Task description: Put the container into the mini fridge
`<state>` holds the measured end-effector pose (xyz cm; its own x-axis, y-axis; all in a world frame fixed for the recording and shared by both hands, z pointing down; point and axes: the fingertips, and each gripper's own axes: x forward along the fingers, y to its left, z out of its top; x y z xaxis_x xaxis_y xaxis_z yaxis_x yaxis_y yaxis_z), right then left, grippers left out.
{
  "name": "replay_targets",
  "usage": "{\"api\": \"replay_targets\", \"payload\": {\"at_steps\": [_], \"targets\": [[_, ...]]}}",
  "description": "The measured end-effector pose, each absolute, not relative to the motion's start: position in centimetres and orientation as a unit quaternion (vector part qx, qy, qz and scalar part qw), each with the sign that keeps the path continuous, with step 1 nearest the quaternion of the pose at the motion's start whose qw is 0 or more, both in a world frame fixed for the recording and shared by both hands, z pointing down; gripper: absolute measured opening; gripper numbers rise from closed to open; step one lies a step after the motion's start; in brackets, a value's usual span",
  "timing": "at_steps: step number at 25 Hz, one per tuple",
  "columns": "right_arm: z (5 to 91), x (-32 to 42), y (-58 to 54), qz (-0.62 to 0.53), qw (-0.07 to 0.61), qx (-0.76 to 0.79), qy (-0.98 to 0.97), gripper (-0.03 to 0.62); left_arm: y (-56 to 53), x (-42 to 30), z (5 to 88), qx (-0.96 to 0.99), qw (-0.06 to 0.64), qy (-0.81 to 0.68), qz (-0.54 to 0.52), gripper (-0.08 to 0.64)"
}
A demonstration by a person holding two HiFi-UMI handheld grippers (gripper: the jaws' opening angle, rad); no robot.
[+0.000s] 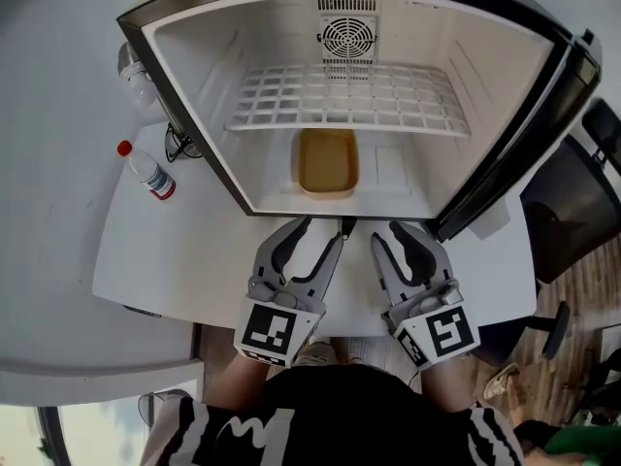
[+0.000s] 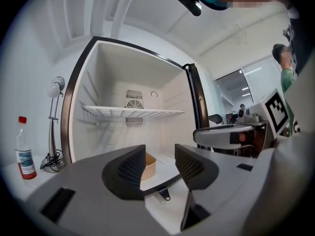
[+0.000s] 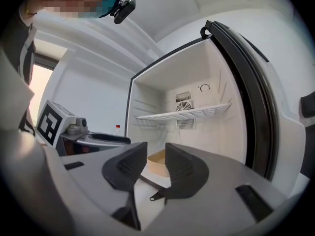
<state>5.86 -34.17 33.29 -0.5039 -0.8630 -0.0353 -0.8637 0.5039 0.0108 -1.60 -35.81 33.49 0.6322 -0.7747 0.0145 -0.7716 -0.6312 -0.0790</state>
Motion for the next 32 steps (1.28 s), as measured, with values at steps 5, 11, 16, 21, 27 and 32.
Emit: {"api": "replay_targets", "payload": {"at_steps": [5,11,16,21,27,32], "targets": [[32.4,6.7,-32.3,0.018,0.021,-0.491,0.871,0.079,-34.0,-1.2,32.6,-0.901,0.035,0.433,-0.011,0.151],[31.6,7.3,-30.6,0.019,0.036,-0.479,0.877,0.036,-32.4,-0.7,32.0,-0.896,0.043,0.441,-0.004,0.12],[31.3,7.5,-29.3,0.021,0.041,-0.475,0.879,0.011,-31.0,-0.2,31.7,-0.897,0.045,0.439,-0.001,0.094],[31.4,7.8,-28.6,0.022,0.046,-0.475,0.879,0.011,-30.1,0.1,31.7,-0.897,0.049,0.439,-0.001,0.06],[31.5,8.1,-28.0,0.013,0.049,-0.47,0.881,0.011,-29.2,0.3,31.6,-0.895,0.056,0.443,-0.006,0.028],[31.5,8.4,-27.3,0.027,0.04,-0.477,0.878,0.009,-28.6,0.5,31.8,-0.894,0.052,0.445,-0.007,0.02]]}}
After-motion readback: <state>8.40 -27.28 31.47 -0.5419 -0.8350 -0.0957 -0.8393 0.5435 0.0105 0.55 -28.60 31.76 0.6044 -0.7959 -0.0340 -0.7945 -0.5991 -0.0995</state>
